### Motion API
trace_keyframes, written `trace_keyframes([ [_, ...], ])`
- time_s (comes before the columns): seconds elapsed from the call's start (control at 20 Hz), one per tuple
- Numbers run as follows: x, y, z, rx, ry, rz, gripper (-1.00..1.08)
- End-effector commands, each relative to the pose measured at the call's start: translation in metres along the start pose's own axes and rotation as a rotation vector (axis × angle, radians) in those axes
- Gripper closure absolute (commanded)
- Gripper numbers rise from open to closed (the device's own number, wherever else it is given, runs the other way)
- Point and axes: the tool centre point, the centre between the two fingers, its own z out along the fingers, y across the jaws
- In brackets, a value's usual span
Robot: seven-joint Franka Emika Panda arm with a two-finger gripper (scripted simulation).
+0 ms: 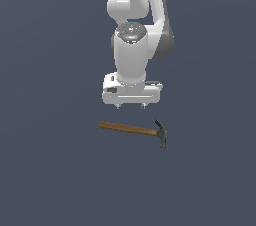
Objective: Pick up the object and move it to a goal position.
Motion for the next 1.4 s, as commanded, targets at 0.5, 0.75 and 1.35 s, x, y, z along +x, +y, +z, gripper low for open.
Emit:
trace_keyframes([
  [0.5,0.000,-0.019,-0.002,-0.011,-0.012,-0.045,-0.92],
  [0.75,0.000,-0.018,-0.001,-0.011,-0.012,-0.056,-0.92],
  [1.35,0.001,-0.016,0.018,-0.019,-0.017,-0.230,-0.92],
])
